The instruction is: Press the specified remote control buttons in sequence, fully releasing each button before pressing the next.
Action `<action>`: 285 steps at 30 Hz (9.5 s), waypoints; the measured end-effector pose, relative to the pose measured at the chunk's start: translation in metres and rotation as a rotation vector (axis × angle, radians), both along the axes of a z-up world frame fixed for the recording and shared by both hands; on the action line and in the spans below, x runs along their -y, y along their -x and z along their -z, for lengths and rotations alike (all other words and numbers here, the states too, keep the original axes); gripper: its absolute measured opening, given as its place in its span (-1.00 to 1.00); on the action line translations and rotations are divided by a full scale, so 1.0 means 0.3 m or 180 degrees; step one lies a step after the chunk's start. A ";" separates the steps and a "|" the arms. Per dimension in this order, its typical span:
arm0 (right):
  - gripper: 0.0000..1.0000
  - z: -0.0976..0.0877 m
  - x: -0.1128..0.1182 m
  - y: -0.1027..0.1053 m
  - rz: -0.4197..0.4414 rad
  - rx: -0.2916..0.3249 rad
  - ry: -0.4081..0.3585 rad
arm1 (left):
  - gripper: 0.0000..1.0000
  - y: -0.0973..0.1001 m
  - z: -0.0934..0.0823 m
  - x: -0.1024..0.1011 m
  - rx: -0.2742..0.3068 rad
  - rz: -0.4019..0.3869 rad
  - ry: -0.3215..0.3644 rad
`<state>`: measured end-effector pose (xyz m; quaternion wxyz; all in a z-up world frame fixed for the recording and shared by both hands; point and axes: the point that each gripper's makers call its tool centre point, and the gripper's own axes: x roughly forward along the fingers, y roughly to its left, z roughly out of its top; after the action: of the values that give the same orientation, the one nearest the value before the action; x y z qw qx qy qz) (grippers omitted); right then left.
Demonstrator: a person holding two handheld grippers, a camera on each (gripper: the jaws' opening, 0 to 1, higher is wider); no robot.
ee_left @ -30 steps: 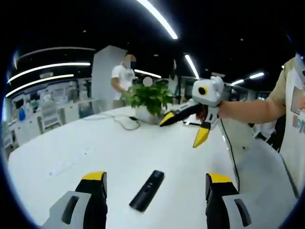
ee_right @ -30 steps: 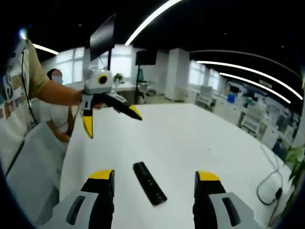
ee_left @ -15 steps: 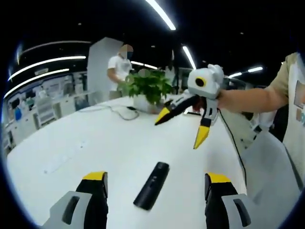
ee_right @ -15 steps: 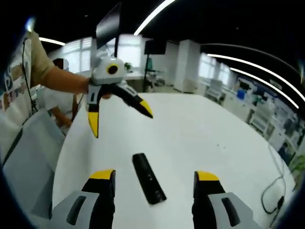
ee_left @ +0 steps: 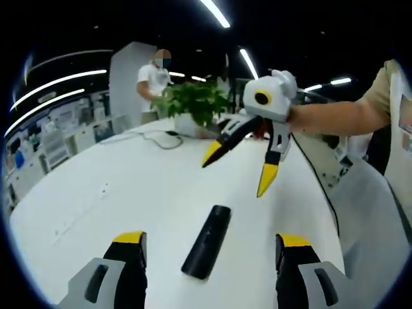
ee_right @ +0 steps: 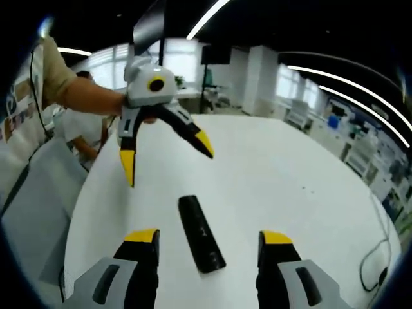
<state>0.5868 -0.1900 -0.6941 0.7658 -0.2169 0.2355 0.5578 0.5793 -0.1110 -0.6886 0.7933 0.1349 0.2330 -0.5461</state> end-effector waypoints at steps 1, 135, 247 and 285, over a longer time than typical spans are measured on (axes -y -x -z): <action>0.19 0.006 0.000 0.000 -0.0005 -0.0012 0.0015 | 0.67 0.000 0.003 0.000 -0.0003 0.0006 -0.0006; -0.56 0.161 -0.010 0.166 -0.0560 -0.0262 0.1036 | -0.52 0.135 0.160 0.044 -0.0088 0.0645 -0.1180; -0.56 0.298 -0.054 0.591 -0.0767 -0.0441 0.1248 | -0.51 0.557 0.302 -0.010 -0.0286 0.0714 -0.1011; -1.00 0.176 0.018 0.591 -0.0761 -0.0312 0.1380 | -0.52 0.561 0.301 -0.011 -0.0198 0.0770 -0.1049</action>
<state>0.4094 -0.1953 -0.7469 0.6176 -0.3750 0.3592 0.5907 0.4111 -0.1078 -0.7789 0.6816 0.2728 0.3256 -0.5958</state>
